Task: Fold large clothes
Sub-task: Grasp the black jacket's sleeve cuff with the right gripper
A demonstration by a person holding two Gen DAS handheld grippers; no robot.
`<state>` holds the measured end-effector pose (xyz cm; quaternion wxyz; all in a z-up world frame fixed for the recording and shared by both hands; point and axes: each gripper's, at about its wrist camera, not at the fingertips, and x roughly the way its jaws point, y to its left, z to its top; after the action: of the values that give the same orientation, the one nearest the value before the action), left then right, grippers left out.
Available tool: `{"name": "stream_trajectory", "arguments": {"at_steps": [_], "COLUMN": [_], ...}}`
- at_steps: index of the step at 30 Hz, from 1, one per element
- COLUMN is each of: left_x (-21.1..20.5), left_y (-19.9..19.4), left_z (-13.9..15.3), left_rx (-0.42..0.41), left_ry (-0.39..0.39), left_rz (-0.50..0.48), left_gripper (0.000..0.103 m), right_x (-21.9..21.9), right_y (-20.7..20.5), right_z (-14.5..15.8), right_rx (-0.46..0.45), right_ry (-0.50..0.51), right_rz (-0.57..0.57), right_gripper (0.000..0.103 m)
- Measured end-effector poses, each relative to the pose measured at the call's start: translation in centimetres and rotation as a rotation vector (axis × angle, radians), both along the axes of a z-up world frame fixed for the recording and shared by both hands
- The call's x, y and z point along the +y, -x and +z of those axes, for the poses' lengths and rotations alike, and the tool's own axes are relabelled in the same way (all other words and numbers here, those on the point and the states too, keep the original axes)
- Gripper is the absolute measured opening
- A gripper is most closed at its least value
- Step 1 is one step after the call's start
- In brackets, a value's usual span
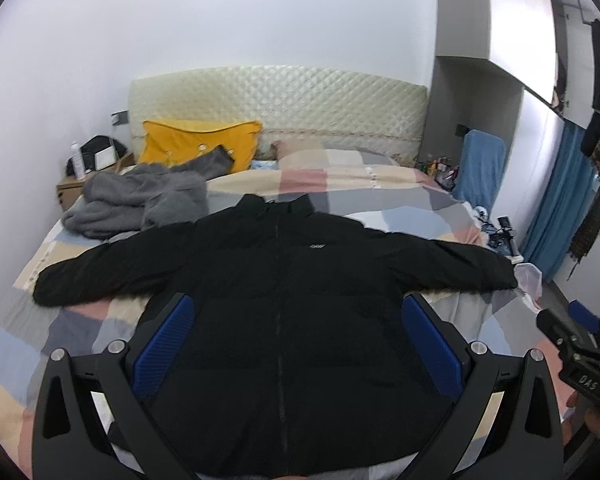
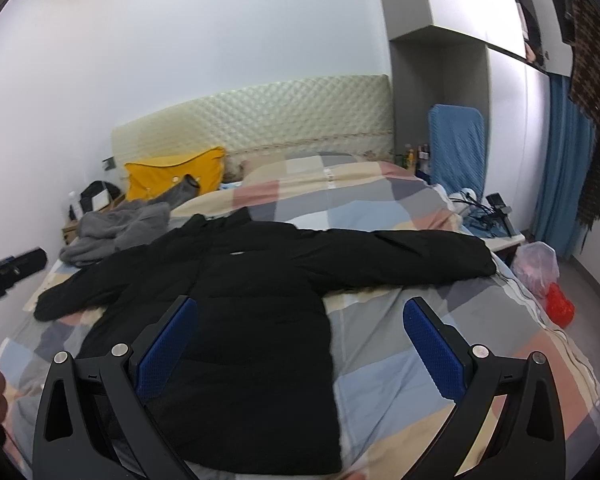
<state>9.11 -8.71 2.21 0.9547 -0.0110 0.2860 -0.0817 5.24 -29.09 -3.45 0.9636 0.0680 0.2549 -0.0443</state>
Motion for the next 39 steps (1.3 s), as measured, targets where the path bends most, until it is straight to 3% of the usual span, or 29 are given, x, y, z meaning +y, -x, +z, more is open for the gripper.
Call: {"name": "stream_trajectory", "arguments": {"at_steps": [5, 10, 15, 20, 26, 31, 35, 37, 39], "left_x": [-0.8, -1.3, -1.3, -1.1, -1.5, -1.8, -1.7, -1.4, -1.1], "left_y": [-2.8, -4.9, -6.7, -8.0, -10.5, -11.8, -12.8, -13.3, -13.8], "left_z": [-0.6, -2.8, -5.3, -7.1, -9.0, -11.1, -12.7, -13.3, -14.1], "left_rx": [-0.032, -0.008, 0.018, 0.032, 0.051, 0.083, 0.122, 0.134, 0.150], "left_ry": [0.012, 0.029, -0.011, -0.045, -0.041, -0.065, -0.055, -0.042, -0.028], "left_rz": [-0.013, -0.021, -0.018, -0.036, -0.019, -0.027, -0.032, -0.022, -0.014], "left_gripper": [0.103, 0.103, 0.103, 0.103, 0.103, 0.103, 0.103, 0.103, 0.103], "right_x": [-2.4, -5.3, -8.5, -10.7, -15.1, -21.5, -27.4, -30.1, -32.8], "right_y": [-1.6, -3.3, -5.4, -8.6, -12.2, -15.1, -16.9, -17.2, -17.4], "right_z": [-1.1, -2.4, -4.1, -6.9, -10.8, -14.7, -18.7, -20.7, -22.6], "right_rx": [0.004, -0.007, -0.061, -0.021, -0.007, 0.048, 0.081, 0.082, 0.064], "right_ry": [-0.003, -0.016, -0.019, 0.050, -0.036, -0.173, -0.386, -0.503, -0.618], "right_rz": [-0.052, -0.100, -0.113, -0.147, -0.132, -0.227, -0.258, -0.305, -0.365], "right_gripper": [0.103, 0.103, 0.103, 0.103, 0.103, 0.102, 0.095, 0.088, 0.087]}}
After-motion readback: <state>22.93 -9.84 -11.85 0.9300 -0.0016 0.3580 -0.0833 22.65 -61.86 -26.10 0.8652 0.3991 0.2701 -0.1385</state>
